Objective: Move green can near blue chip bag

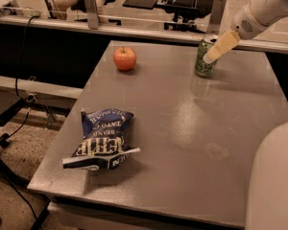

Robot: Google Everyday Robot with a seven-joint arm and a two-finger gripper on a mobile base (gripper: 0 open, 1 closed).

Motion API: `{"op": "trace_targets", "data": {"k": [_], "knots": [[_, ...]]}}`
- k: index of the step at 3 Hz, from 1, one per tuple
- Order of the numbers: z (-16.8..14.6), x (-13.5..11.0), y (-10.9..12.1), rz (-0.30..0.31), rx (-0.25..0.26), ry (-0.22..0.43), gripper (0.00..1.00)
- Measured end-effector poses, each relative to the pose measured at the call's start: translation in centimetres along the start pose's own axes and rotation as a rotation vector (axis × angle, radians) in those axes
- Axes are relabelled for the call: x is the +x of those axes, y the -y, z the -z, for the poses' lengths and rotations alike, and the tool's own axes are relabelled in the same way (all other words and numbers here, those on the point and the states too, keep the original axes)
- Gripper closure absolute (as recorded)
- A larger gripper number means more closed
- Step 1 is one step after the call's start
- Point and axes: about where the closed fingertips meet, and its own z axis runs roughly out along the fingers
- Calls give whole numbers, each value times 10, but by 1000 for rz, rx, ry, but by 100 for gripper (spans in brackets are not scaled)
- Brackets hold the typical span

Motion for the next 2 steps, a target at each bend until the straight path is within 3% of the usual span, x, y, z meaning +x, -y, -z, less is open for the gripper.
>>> {"op": "trace_targets", "data": {"k": [1, 2], "knots": [[-6, -6, -9, 9, -33, 17, 13], [-7, -10, -19, 21, -64, 26, 38]]}}
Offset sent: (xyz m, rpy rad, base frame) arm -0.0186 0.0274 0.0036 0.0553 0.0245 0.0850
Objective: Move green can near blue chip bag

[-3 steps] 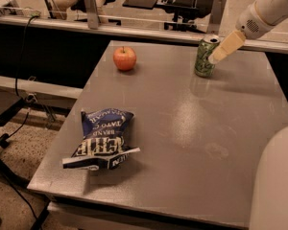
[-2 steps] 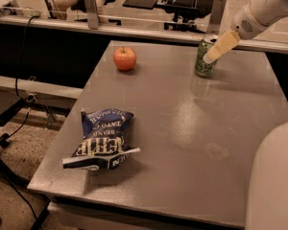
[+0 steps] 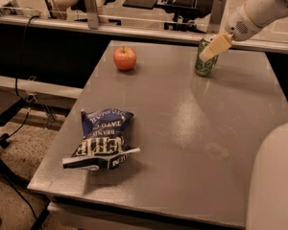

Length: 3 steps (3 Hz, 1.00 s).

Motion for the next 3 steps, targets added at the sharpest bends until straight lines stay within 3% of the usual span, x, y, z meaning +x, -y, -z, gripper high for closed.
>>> {"op": "trace_targets", "data": {"k": [1, 2, 3], "knots": [[3, -4, -10, 17, -18, 3, 61], [22, -11, -38, 65, -43, 28, 92], [37, -20, -74, 133, -76, 52, 100]]}}
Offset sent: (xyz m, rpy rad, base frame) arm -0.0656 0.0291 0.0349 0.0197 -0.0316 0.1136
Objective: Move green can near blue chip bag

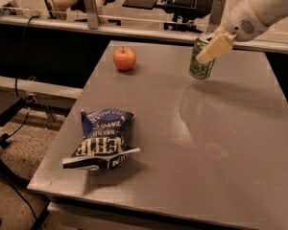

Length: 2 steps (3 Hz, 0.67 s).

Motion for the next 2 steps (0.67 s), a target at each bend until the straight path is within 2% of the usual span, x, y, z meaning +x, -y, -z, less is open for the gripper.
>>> {"op": "trace_targets", "data": {"k": [1, 2], "knots": [[3, -17, -47, 93, -55, 20, 100], [-8, -30, -89, 177, -126, 31, 100]]}}
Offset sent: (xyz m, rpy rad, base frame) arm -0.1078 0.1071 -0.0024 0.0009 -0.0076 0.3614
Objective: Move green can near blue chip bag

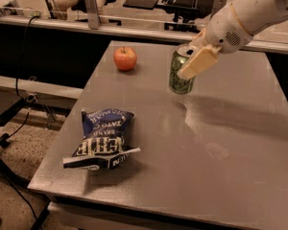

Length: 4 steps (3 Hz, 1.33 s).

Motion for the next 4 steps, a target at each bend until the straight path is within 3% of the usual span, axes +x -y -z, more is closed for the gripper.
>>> {"op": "trace_targets", "data": {"k": [2, 4], "knots": [[-21, -26, -54, 108, -108, 17, 100], [-39, -39, -84, 158, -180, 26, 60]]}}
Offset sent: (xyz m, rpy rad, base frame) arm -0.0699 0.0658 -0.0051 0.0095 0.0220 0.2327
